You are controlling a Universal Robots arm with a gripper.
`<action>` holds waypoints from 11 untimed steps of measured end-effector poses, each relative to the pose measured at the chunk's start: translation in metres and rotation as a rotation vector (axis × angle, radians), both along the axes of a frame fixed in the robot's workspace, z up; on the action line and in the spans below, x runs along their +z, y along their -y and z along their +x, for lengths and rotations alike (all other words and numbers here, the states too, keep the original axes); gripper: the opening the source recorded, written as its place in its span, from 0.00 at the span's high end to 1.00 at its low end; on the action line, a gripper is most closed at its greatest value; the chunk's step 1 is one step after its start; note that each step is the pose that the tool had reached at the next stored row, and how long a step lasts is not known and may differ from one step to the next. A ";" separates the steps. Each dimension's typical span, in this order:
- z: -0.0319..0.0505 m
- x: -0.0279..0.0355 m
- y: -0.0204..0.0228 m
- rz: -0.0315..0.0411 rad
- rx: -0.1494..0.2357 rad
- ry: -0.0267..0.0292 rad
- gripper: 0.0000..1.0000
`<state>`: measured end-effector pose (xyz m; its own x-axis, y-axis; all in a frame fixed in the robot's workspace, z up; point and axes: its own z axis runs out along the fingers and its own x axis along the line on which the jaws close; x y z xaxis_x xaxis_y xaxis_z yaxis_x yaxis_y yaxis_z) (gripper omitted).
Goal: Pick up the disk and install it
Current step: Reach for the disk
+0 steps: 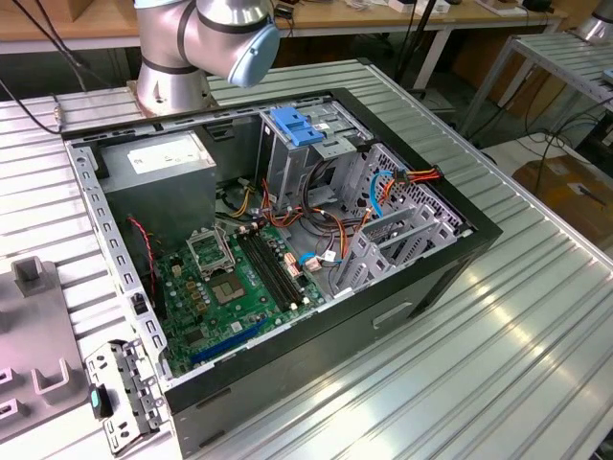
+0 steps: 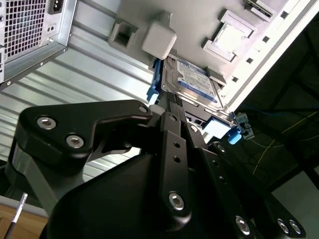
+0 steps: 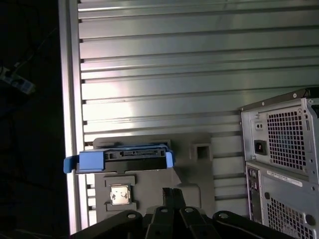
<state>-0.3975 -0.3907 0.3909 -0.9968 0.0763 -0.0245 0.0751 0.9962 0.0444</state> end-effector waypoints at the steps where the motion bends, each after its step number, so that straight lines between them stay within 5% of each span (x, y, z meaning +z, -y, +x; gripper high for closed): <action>1: -0.0018 0.0000 0.0000 0.0000 0.000 0.0000 0.89; 11: -0.0198 0.0000 0.0000 0.0000 0.000 0.0000 0.89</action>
